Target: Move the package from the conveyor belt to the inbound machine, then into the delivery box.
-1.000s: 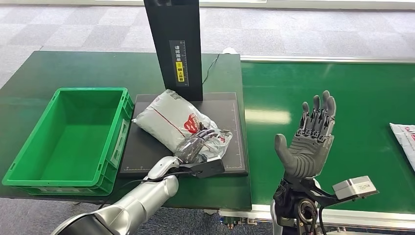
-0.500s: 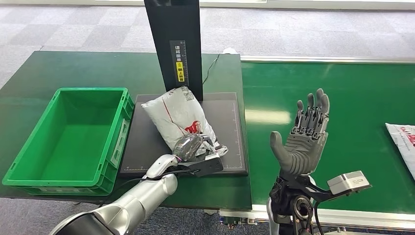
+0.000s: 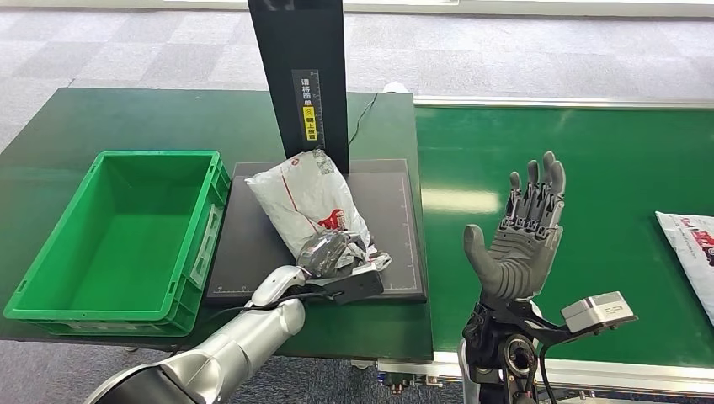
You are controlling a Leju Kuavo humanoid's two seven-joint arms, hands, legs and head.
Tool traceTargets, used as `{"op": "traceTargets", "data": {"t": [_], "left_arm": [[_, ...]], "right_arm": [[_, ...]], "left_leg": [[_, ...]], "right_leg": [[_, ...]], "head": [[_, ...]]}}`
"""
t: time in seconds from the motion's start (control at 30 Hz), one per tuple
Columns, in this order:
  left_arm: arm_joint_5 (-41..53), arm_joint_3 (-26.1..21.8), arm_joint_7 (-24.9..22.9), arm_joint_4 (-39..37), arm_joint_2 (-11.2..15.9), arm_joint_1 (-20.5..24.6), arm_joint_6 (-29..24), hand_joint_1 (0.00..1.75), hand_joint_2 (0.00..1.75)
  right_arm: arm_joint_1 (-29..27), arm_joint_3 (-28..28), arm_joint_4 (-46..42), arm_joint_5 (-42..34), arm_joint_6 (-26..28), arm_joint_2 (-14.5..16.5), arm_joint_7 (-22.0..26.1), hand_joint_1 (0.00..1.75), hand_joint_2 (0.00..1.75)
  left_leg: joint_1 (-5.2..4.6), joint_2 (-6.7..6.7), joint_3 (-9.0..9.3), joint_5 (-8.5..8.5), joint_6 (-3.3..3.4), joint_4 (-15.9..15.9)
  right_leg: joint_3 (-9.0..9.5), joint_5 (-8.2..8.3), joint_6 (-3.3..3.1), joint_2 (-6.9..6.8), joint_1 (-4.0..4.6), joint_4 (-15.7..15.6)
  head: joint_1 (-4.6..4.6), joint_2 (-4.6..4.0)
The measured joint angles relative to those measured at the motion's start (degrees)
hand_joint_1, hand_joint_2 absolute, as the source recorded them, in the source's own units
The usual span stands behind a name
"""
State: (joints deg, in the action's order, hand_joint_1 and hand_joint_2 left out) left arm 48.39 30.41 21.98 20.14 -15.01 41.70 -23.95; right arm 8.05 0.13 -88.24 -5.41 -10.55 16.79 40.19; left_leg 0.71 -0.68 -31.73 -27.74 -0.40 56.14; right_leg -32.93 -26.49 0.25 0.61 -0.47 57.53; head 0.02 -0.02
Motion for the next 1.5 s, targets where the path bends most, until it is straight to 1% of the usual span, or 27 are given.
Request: {"op": "traceTargets", "data": {"t": [0.1, 0.17, 0.23, 0.3, 0.4, 0.63, 0.7, 0.8, 0.87, 0.97, 1.3, 1.4, 1.5], "left_arm": [[-3.41, -1.21, 4.08, 0.56, 0.14, -0.47, -1.57, 1.75, 1.75], [-6.99, -2.74, 8.43, 2.03, 0.21, -1.02, -2.90, 1.75, 1.75], [-11.07, -4.50, 12.83, 4.69, 0.37, -1.73, -3.61, 1.75, 1.75], [-15.45, -6.18, 15.85, 9.27, 0.68, -3.27, -3.16, 1.75, 1.75], [-23.83, -7.78, 17.70, 21.06, 1.60, -8.07, -1.39, 1.75, 1.75], [-41.53, -10.44, 18.15, 53.20, 4.96, -20.24, -0.43, 1.75, 1.75], [-44.50, -12.02, 18.16, 61.09, 5.80, -23.31, -0.08, 1.75, 1.75], [-45.65, -14.09, 18.17, 69.38, 6.71, -26.35, 0.32, 1.75, 1.75], [-45.90, -14.84, 18.17, 72.80, 7.10, -27.54, 0.45, 1.75, 1.75], [-46.01, -15.47, 18.17, 75.78, 7.46, -28.46, 0.52, 1.75, 1.75], [-46.13, -17.15, 18.17, 81.72, 7.94, -30.27, 0.78, 1.75, 1.75], [-46.63, -18.82, 18.17, 84.72, 7.85, -31.13, 0.93, 1.75, 1.75], [-48.60, -22.13, 18.17, 87.89, 7.45, -31.79, 2.36, 1.75, 1.75]], "right_arm": [[-0.08, 0.01, 0.00, 0.00, 0.57, -0.18, 0.00, 0.00, 1.75], [-0.32, 0.01, -0.02, 0.07, 1.14, -0.34, 0.00, 0.00, 1.75], [-0.83, 0.00, -0.11, 0.19, 1.80, -0.45, 0.00, 0.00, 1.75], [-1.67, -0.02, -0.44, 0.34, 2.52, -0.54, 0.00, 0.00, 1.75], [-3.50, -0.09, -1.67, 0.77, 3.63, -0.73, 0.00, 0.00, 1.75], [-7.66, -0.42, -5.14, 1.81, 4.95, -0.81, 0.01, 0.00, 1.75], [-8.53, -0.61, -5.85, 2.06, 4.86, -0.81, 0.00, 0.00, 1.75], [-9.09, -0.97, -6.45, 2.28, 4.76, -0.81, 0.00, 0.00, 1.75], [-9.20, -1.15, -6.69, 2.32, 4.75, -0.81, 0.00, 0.00, 1.75], [-9.38, -1.35, -6.91, 2.33, 4.75, -0.80, 0.00, 0.00, 1.75], [-9.41, -1.61, -6.95, 2.92, 4.51, -0.69, 0.00, 0.00, 1.75], [-9.41, -1.76, -6.95, 3.17, 4.19, -0.56, 0.00, 0.00, 1.75], [-9.40, -2.02, -6.95, 3.35, 3.90, -0.29, 0.00, 0.00, 1.75]], "left_leg": [[0.00, 0.00, 0.00, 0.00, 0.00, 0.00], [0.00, 0.00, -0.01, 0.00, 0.00, 0.01], [0.00, 0.00, -0.02, 0.00, 0.00, 0.01], [0.00, 0.01, -0.02, 0.00, 0.00, 0.01], [0.00, 0.02, -0.06, -0.02, -0.01, 0.00], [0.01, 0.06, -0.18, -0.04, -0.02, -0.03], [0.01, 0.08, -0.17, -0.04, -0.02, -0.03], [0.01, 0.05, -0.18, -0.04, -0.02, -0.03], [0.01, 0.05, -0.17, -0.03, -0.02, -0.03], [0.00, 0.05, -0.15, -0.03, -0.02, -0.02], [0.01, 0.06, -0.15, -0.03, -0.03, -0.02], [0.01, 0.07, -0.16, -0.04, -0.03, -0.03], [0.01, 0.07, -0.15, -0.03, -0.03, -0.03]], "right_leg": [[-0.01, 0.00, 0.00, 0.00, 0.00, 0.00], [-0.03, 0.00, 0.00, 0.00, 0.00, 0.00], [-0.03, 0.00, 0.00, 0.00, 0.00, 0.00], [-0.04, 0.00, 0.00, 0.01, 0.00, 0.00], [-0.08, -0.01, -0.01, 0.02, 0.00, 0.00], [-0.21, -0.04, -0.02, 0.07, 0.01, 0.00], [-0.22, -0.04, -0.02, 0.10, 0.02, 0.00], [-0.20, -0.05, 0.00, 0.07, 0.02, 0.00], [-0.18, -0.06, 0.00, 0.06, 0.01, 0.00], [-0.17, -0.05, 0.00, 0.07, 0.00, 0.00], [-0.19, -0.05, 0.00, 0.08, 0.01, 0.00], [-0.19, -0.05, 0.00, 0.09, 0.01, 0.00], [-0.19, -0.05, 0.00, 0.09, 0.01, 0.00]], "head": [[0.00, 0.00], [0.01, 0.00], [0.01, 0.00], [0.01, 0.00], [0.01, 0.00], [0.00, 0.00], [-0.01, 0.00], [-0.01, 0.00], [-0.01, 0.00], [-0.01, 0.00], [-0.01, 0.00], [-0.01, 0.00], [-0.01, 0.00]]}}
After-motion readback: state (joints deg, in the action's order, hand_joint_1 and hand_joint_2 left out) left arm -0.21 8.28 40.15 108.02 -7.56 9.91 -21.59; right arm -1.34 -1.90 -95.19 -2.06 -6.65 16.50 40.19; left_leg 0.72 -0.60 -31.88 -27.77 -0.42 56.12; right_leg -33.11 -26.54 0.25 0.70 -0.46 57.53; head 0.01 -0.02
